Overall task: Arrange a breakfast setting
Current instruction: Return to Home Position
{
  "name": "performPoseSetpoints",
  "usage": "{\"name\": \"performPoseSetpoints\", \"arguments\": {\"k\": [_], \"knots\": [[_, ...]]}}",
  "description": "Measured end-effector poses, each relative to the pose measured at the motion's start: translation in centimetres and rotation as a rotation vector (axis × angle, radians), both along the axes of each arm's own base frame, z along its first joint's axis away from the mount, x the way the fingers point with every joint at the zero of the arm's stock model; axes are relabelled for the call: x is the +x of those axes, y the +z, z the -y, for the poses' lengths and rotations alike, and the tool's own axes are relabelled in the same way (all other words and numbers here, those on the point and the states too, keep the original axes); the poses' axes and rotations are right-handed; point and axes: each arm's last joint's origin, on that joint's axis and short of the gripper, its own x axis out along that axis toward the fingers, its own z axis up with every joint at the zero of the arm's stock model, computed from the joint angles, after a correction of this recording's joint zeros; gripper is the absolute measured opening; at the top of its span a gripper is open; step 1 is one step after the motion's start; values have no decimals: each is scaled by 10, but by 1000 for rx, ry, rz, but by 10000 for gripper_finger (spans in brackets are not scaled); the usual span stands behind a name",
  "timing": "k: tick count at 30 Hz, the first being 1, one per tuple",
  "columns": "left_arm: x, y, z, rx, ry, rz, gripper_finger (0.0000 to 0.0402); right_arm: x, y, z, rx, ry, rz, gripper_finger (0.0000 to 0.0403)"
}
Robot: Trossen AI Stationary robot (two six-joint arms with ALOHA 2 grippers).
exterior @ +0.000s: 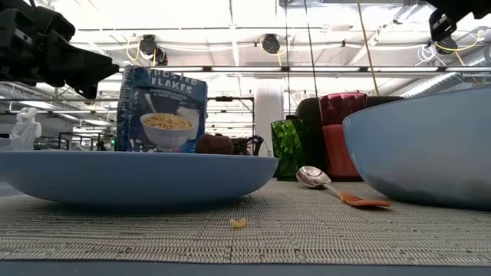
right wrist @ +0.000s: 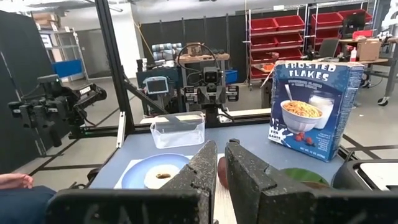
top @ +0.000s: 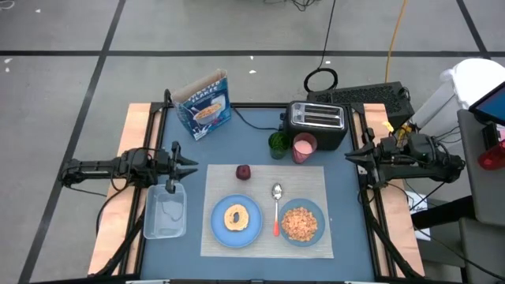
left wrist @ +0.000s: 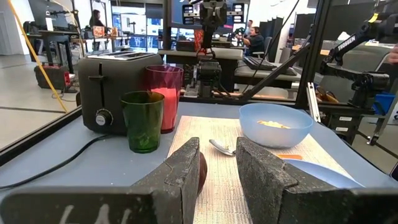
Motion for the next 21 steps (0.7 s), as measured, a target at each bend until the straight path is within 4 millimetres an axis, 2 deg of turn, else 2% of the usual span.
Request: {"name": "performPoseSetpoints", "arguments": {"k": [8, 21], "knots": [[0, 0, 0, 0, 0, 0, 111, 17, -10, -1, -14, 0, 106, 29], [0, 0, 0, 1, 0, 0, 111, 50, -72, 0, 6, -108, 69, 29]]}}
